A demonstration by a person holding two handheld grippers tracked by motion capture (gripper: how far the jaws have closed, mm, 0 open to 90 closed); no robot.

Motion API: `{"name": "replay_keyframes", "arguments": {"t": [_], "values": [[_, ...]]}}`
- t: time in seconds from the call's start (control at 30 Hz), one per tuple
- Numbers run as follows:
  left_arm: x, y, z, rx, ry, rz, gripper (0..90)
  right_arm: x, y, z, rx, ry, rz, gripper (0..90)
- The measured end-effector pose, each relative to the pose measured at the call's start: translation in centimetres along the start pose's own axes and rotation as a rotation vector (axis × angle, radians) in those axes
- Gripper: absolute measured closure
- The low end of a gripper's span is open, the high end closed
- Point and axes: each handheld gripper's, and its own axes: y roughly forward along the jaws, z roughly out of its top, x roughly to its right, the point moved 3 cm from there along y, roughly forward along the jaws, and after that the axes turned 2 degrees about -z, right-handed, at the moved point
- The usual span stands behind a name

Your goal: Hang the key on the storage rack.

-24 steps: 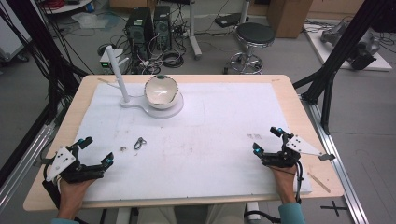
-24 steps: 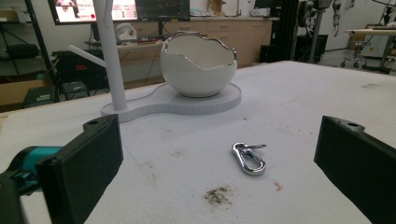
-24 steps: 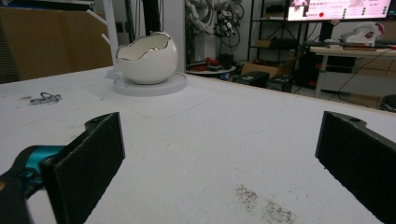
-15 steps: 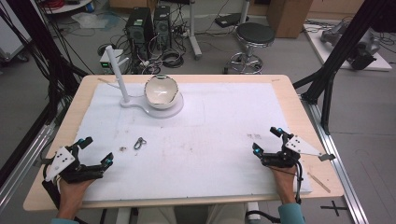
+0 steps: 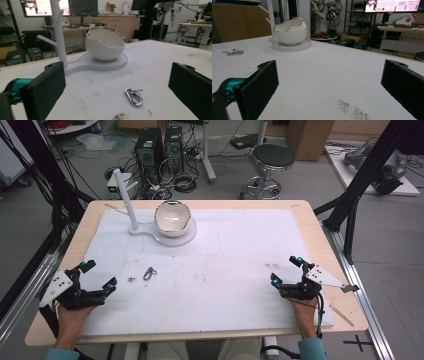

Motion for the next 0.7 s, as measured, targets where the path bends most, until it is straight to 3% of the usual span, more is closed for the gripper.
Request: {"name": "replay_keyframes", "arguments": {"t": [0.1,0.17,0.3,0.43,0.47,0.53,0.57,0.6,0.7], "values": [[-0.2,0.4,0.9,-0.022,0.027,-0.021,1.7,0.0,0.0,0.0,0.001,0.003,0.000,0.6],[-0.4,0.9,2.2,-0.057,0.068,-0.057,1.7,0.0,0.0,0.0,0.001,0.002,0.000,0.6],[-0.7,2.1,4.1,-0.114,0.102,-0.152,1.7,0.0,0.0,0.0,0.002,-0.001,0.000,0.6],[-0.5,3.5,5.4,-0.195,0.183,-0.225,1.7,0.0,0.0,0.0,0.007,-0.005,-0.001,0.6],[-0.4,4.2,5.8,-0.234,0.200,-0.248,1.7,0.0,-0.1,0.0,0.007,-0.001,-0.003,0.6],[-0.3,4.6,6.0,-0.260,0.200,-0.264,1.7,0.0,-0.1,0.0,0.005,0.000,-0.002,0.6],[-0.2,5.4,6.3,-0.314,0.227,-0.291,1.7,0.0,-0.1,0.0,0.005,0.001,-0.002,0.6],[-0.2,5.4,6.3,-0.314,0.227,-0.291,1.7,0.0,-0.1,0.0,0.005,0.001,-0.001,0.6],[0.0,7.0,6.8,-0.393,0.276,-0.327,1.7,0.0,-0.1,0.0,0.003,0.003,-0.001,0.6]]}}
